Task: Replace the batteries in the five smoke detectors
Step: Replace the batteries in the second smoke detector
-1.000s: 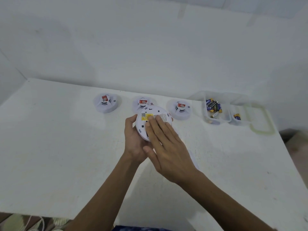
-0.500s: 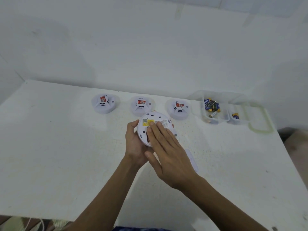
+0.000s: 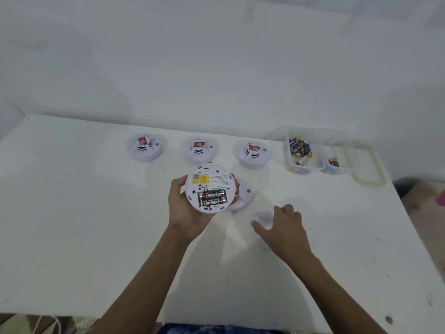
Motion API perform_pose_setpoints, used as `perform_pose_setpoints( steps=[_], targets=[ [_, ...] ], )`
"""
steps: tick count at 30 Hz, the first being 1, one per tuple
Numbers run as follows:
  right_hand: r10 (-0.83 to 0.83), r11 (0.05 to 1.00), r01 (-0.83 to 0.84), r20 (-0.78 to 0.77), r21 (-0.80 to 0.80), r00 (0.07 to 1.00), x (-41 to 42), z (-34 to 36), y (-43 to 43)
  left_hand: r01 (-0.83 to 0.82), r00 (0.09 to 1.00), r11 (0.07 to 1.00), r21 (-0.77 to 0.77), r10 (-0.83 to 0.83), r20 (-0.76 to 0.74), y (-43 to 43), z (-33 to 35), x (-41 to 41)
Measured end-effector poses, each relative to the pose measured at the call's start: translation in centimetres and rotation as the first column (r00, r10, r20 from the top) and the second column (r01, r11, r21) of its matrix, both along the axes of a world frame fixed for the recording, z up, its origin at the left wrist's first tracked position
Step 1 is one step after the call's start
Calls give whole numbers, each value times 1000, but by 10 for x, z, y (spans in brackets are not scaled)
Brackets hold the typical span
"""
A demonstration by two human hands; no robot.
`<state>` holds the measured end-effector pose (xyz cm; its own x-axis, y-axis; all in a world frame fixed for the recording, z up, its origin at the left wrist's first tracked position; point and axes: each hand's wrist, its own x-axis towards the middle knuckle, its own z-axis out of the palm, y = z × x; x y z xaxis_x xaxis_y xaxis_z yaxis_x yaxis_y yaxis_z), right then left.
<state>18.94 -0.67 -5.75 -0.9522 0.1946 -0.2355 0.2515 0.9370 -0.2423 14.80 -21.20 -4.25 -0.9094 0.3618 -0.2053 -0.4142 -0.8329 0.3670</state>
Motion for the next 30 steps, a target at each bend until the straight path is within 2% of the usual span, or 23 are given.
perform_pose_setpoints(
  steps=[2,5,10,12,16,18,21,24,27,30],
  targets=[
    [-18,998,14,62,64,998,4,-5,0,1,1000,1000,-1,-1,0,2,1,2],
    [-26,994,20,57,108,998,7,-13,0,-3,1000,1000,-6,3,4,3,2,4],
    [-60,996,60,-3,61,998,6,-19,2,8,1000,1000,25,-8,-9,5,3,7],
    [-75,997,74,-29,-22,997,4,-22,3,3,1000,1000,8,-3,-7,6,3,8],
    [14,985,-35,-128,-170,992,9,-26,2,-9,1000,1000,1,9,-3,8,5,10],
    [1,961,-44,-154,-274,988,11,-20,1,-15,1000,1000,-7,15,3,8,5,9],
    [-96,879,11,-155,-477,983,9,1,-2,-15,1000,999,-32,15,-3,7,5,9],
    [-208,738,48,-159,-673,965,6,29,-12,-7,1000,1000,12,7,-19,8,8,11],
    [-236,666,-50,-274,-744,932,6,53,-24,14,999,997,78,-12,-36,10,10,11],
    [-152,719,-217,-454,-661,878,7,68,-35,13,1000,996,83,-13,-7,13,12,11]
  ],
)
